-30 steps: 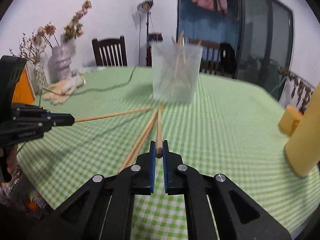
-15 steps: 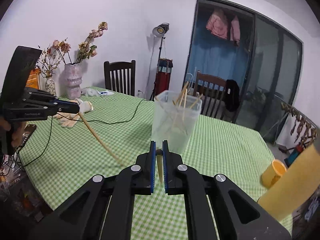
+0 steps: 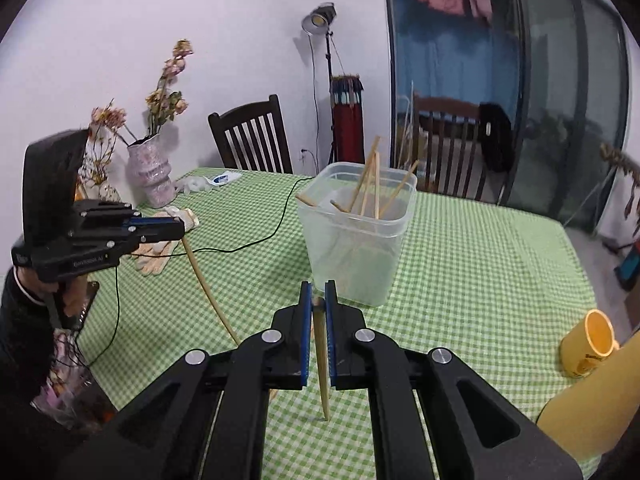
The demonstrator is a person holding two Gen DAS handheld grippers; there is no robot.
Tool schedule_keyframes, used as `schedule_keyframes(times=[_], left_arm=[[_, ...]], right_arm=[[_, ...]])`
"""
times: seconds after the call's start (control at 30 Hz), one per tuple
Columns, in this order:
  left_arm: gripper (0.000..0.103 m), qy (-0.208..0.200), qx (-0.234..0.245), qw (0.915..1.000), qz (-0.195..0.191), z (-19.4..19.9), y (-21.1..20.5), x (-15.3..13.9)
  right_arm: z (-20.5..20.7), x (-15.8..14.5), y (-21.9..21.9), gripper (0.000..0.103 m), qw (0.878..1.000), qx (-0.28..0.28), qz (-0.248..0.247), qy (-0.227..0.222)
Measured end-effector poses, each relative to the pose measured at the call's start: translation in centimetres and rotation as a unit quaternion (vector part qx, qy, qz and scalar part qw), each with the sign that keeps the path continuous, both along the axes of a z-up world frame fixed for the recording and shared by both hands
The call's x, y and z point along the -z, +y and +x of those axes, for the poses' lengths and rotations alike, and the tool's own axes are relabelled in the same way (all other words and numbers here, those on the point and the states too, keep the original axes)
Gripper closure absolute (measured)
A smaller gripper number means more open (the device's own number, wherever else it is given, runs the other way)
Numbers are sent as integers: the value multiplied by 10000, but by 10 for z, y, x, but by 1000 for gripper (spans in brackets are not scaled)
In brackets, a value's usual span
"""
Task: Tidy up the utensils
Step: 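Lift both held chopsticks and carry them over the clear container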
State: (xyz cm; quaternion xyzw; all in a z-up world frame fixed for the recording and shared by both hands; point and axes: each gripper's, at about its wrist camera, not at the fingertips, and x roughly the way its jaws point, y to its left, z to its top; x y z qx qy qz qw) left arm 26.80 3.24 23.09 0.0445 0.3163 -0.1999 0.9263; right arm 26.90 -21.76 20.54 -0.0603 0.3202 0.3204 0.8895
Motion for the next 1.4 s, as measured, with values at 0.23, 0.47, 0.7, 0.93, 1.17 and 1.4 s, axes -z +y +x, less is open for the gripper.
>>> schedule_keyframes(times=[0.23,0.47,0.7,0.93,1.17,1.4], left_arm=[[101,36,49,10000,-46,14,4,-7],[101,-601,48,9977,-305,18,18,-68],[101,-821,221,9951,-500,57,24,-156],[101,-872,199,9958,-212,109,13,-205],[101,-676,149,9974,-196,155,8,-198],[101,-401,-4,9990,-194,196,18,-162]], right_arm=[[12,-8,10,96,9998,-199,-67,36],[29,-53,2,96,9990,-149,108,-410],[60,-137,5,96,9931,64,49,-1168],[106,-186,17,96,9903,223,-35,-1369],[151,-176,36,96,9933,221,-38,-1133],[182,-141,56,96,9961,234,-210,-830]])
